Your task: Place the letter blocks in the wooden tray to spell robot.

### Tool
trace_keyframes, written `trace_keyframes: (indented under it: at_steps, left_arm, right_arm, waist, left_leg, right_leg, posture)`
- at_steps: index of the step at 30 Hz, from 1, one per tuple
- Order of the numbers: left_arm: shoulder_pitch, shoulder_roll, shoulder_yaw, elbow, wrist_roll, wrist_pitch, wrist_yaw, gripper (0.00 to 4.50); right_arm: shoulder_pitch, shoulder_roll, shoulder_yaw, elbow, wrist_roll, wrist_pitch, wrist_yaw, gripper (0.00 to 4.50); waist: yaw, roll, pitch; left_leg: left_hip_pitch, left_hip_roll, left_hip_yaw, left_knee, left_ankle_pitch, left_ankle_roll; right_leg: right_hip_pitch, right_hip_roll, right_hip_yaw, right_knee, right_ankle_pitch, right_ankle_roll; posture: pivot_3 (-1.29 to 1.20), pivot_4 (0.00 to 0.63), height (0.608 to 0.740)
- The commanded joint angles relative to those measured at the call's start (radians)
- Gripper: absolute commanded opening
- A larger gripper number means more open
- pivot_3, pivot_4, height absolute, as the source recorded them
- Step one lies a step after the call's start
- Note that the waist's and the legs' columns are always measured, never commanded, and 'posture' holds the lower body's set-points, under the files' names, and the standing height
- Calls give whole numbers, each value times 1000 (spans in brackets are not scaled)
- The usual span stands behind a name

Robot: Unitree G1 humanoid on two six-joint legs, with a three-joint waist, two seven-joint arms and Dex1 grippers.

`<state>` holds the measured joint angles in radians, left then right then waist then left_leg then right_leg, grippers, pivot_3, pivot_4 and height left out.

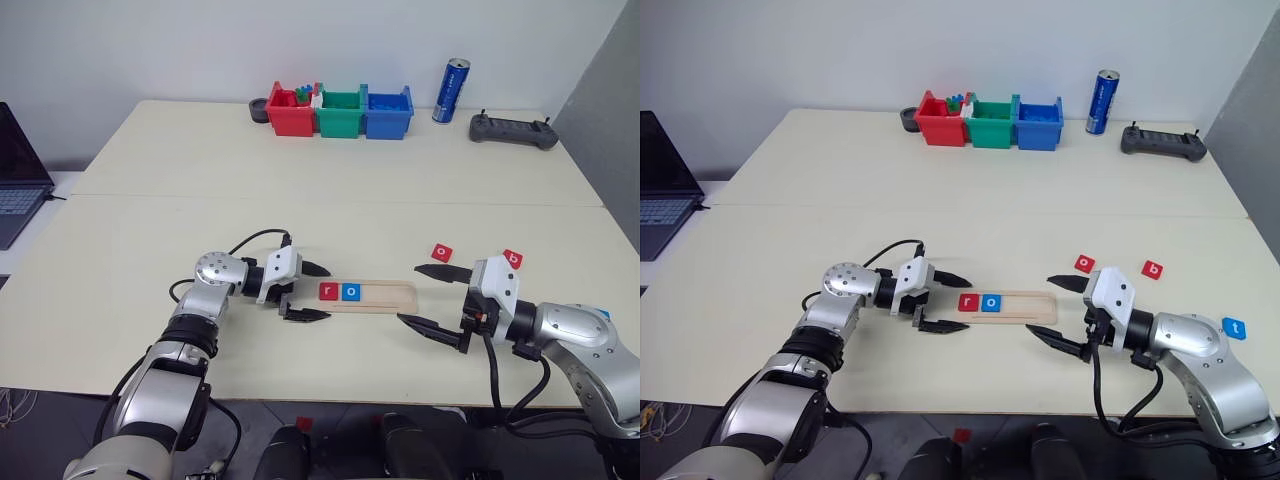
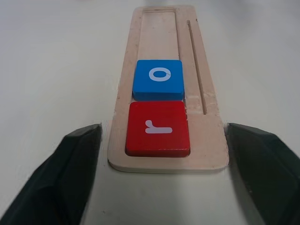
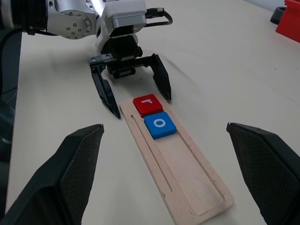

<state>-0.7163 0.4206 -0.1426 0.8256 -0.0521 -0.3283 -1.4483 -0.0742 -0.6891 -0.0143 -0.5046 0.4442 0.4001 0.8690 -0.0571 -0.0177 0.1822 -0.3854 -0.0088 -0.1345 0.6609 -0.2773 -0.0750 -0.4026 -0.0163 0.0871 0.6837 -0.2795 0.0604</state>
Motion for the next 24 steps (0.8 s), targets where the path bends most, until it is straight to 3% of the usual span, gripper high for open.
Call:
trace_keyframes:
  at_steps: [1, 18, 23, 24]
  left_arm:
    - [-26, -4, -2, -1, -8, 2, 9, 4472]
    - [-55, -2, -32, 55, 17, 46, -10, 4472]
    - [-66, -3, -32, 79, 11, 41, -24, 3407]
    - [-68, -4, -31, 81, 10, 39, -24, 3403]
  right_arm:
    - [-18, 3, -5, -22, 13, 1, -6, 4500]
    - [-39, 5, -12, -23, 22, 25, -30, 4500]
    - [-38, 3, -19, -27, 24, 31, -37, 4500]
    - [-36, 2, -21, -28, 25, 31, -37, 4500]
  waist:
    - [0, 0, 0]
    - [0, 0, 0]
    - [-1, 0, 0]
    - [-1, 0, 0]
  left_leg:
    - [0, 0, 0, 0, 0, 0]
    - [0, 0, 0, 0, 0, 0]
    - [0, 0, 0, 0, 0, 0]
    - [0, 0, 0, 0, 0, 0]
  right_leg:
    - [0, 0, 0, 0, 0, 0]
    - [0, 0, 0, 0, 0, 0]
    - [0, 0, 0, 1, 0, 0]
    - [0, 0, 0, 1, 0, 0]
  posture:
    - [0, 150, 740]
    - [0, 150, 740]
    - [0, 150, 740]
    - [0, 150, 740]
